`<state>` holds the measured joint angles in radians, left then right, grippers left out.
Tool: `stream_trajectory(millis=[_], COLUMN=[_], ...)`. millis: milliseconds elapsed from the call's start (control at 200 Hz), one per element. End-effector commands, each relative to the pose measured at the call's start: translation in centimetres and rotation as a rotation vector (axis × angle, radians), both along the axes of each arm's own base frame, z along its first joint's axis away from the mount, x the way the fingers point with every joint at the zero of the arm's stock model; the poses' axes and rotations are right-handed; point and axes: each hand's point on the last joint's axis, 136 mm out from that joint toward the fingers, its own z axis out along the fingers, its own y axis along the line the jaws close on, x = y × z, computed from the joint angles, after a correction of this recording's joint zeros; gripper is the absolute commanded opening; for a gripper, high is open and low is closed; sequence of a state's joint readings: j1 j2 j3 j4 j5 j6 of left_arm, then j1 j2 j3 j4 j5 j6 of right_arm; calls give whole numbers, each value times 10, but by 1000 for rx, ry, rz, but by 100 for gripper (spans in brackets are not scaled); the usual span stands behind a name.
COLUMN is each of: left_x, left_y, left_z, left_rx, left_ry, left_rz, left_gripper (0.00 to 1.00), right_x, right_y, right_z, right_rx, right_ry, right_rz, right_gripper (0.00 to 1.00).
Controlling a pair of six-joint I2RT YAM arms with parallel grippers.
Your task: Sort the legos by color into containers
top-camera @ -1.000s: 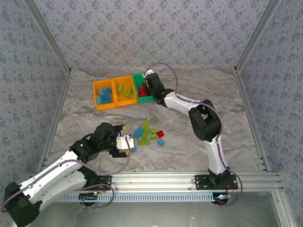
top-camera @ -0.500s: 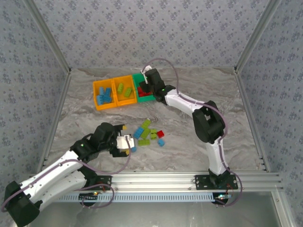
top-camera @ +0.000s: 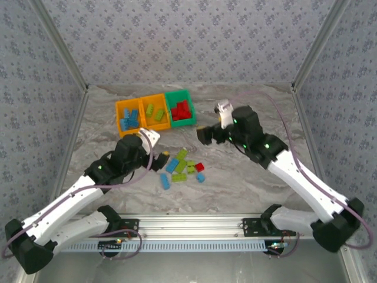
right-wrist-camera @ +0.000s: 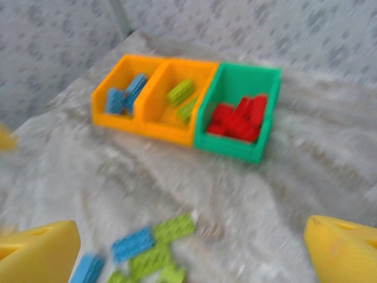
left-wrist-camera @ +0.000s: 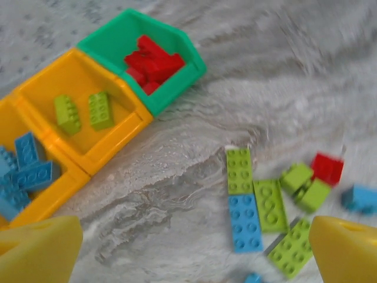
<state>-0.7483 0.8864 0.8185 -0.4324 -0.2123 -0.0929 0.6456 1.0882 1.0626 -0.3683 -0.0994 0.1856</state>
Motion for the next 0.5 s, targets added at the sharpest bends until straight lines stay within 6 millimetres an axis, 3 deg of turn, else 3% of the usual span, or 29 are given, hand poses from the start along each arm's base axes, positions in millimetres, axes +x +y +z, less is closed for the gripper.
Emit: stream_trajectory(millis=[0,85,190,290,500], left_x=[-6,-15,-27,-36,-47], left_y=[31,37,7,-7,-14], left_z=[-33,-64,-92,-115,-157], left_rx=[-205,-357,-459,-418,-230], left_ry=[248,406,555,604,701], left_rz=[410,632,639,668,748], left_gripper=[97,87,85,83,82], right_x=[-51,-69,-75,-71,-67], right_y=[7,10,8,6,6], right_z=[-42,-51,-71,-85,-89], right_rx=[97,137,116,92,93], right_ry=[250,316,361,384,383], right_rz=[117,156,141,111,95], right_gripper=[100,100,100,100,100])
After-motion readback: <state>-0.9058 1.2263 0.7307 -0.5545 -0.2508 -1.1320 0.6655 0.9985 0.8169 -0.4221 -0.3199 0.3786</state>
